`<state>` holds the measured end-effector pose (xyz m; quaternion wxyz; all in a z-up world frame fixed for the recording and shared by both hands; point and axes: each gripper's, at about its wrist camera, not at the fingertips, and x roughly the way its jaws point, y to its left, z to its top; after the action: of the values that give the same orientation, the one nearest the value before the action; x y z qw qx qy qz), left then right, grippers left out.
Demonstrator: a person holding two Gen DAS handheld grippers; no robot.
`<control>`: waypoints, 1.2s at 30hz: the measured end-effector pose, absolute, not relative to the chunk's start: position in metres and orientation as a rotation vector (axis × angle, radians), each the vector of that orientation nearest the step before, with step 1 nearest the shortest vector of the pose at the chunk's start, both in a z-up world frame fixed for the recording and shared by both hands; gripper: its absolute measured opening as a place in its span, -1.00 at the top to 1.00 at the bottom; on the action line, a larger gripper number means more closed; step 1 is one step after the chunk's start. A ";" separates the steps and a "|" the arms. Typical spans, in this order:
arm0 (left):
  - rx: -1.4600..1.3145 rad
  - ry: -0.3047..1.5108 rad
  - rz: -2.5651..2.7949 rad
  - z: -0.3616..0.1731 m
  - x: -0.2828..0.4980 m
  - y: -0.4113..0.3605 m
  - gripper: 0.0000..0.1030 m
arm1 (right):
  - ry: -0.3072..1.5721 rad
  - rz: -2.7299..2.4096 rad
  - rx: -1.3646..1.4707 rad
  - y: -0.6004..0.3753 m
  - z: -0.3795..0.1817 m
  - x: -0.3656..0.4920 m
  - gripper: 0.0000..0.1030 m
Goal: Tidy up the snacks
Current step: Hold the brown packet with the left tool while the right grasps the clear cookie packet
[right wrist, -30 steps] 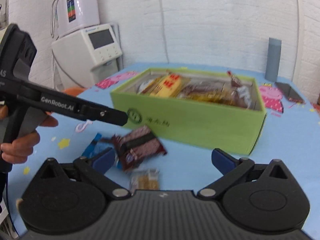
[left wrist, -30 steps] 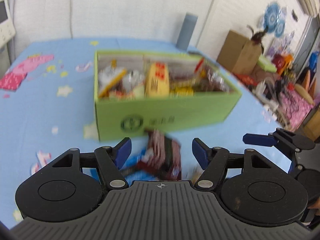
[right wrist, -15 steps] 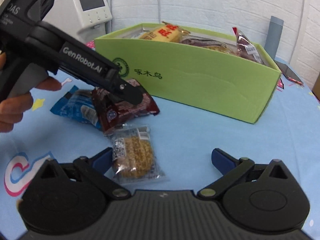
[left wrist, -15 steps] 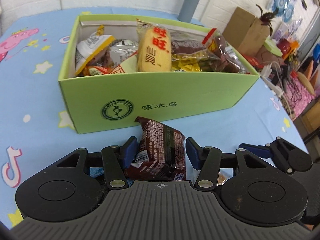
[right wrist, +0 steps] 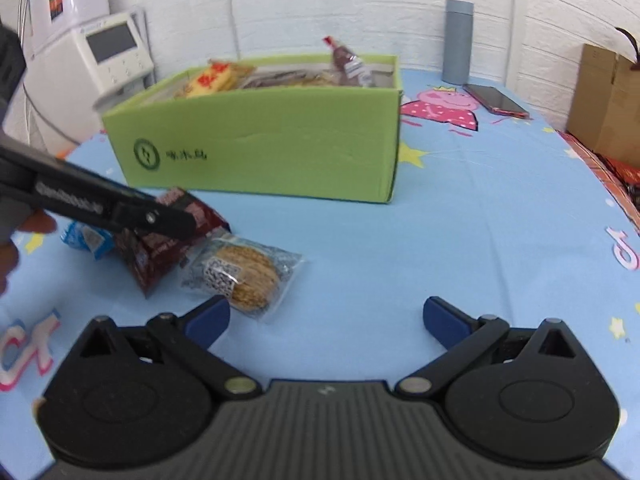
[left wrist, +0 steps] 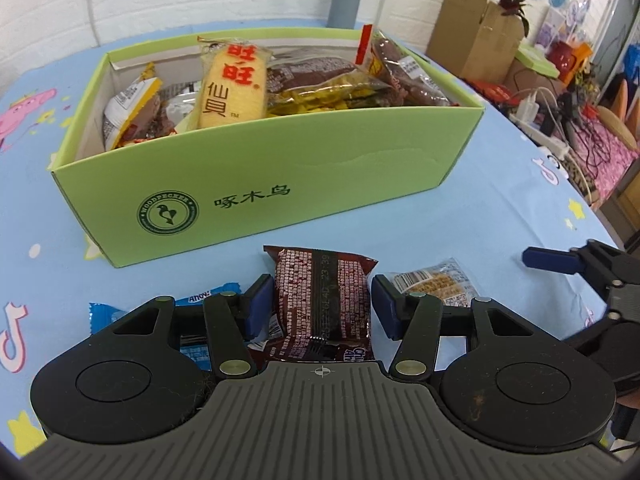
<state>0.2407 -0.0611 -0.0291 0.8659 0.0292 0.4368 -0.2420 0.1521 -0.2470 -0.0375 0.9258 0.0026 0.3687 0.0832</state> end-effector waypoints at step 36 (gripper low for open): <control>-0.092 0.980 -0.558 -0.038 0.118 -0.067 0.36 | 0.731 0.341 0.133 -0.202 -0.032 0.036 -0.99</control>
<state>0.1179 -0.0673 -0.0382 0.8442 -0.0434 0.4642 -0.2645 0.0363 -0.2023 -0.0322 0.9176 0.0646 0.3554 0.1660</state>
